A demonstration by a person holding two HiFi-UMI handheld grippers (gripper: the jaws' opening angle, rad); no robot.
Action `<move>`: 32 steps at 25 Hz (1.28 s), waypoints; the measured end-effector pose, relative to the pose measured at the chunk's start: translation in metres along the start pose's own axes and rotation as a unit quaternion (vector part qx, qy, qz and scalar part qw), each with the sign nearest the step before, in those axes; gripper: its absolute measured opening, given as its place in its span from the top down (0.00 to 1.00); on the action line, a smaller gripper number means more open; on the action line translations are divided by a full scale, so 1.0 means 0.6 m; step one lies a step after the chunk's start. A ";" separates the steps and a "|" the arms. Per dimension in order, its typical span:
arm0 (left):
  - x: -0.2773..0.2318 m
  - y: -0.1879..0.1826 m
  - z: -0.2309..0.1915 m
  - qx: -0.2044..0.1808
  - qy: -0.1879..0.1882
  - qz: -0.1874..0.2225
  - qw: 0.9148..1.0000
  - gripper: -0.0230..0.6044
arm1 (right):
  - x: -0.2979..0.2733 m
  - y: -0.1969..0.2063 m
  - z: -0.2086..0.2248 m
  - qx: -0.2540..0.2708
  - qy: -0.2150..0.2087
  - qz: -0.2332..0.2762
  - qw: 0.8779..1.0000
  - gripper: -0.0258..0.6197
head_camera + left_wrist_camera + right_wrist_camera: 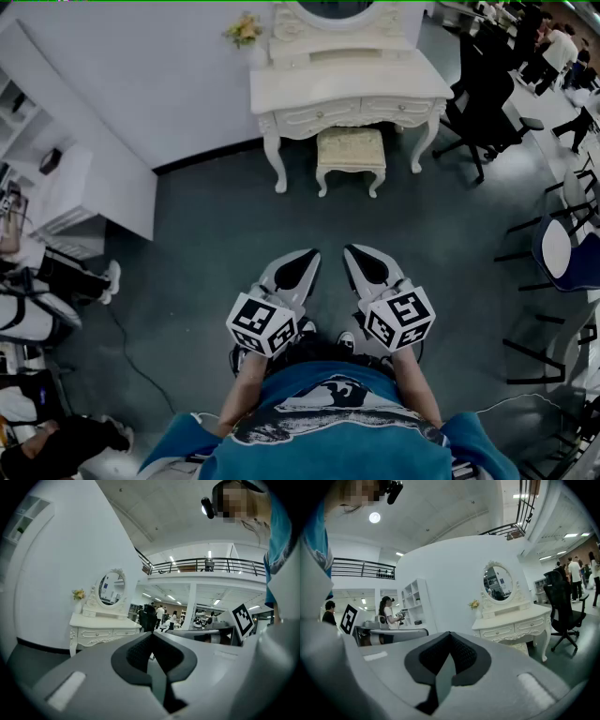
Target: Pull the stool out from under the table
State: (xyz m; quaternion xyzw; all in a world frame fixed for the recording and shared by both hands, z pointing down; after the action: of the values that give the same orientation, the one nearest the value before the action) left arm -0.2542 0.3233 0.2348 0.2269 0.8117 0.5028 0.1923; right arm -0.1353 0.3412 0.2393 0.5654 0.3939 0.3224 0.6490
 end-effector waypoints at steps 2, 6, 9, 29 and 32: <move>0.009 0.002 -0.003 -0.002 0.000 0.001 1.000 0.94 | -0.003 0.003 -0.009 0.000 -0.001 0.000 1.000 0.96; 0.022 0.000 -0.010 -0.003 -0.001 0.003 1.000 0.94 | -0.007 0.004 -0.030 0.004 -0.018 0.003 1.000 0.96; 0.031 -0.006 -0.019 -0.005 -0.006 0.006 1.000 0.94 | -0.011 0.004 -0.044 0.005 -0.026 0.005 1.000 0.96; 0.050 -0.042 -0.101 -0.014 0.010 0.001 1.000 0.94 | -0.077 0.011 -0.070 -0.036 0.017 0.018 0.999 0.96; 0.056 -0.040 -0.117 -0.005 0.015 -0.005 1.000 0.94 | -0.083 0.020 -0.084 -0.032 0.030 0.017 0.999 0.95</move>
State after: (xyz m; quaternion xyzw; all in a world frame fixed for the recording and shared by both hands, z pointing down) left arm -0.3239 0.2815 0.2397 0.2138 0.8132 0.5091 0.1837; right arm -0.2030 0.3241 0.2559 0.5412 0.3927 0.3624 0.6493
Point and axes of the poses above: the fingertips, and each gripper's own axes: x backward along the fingers, z to its right, y out of its underside, the point moved 5 cm from there along x, backward along the fingers, and after that the axes turned 11 degrees about x, right-handed, at the moved point
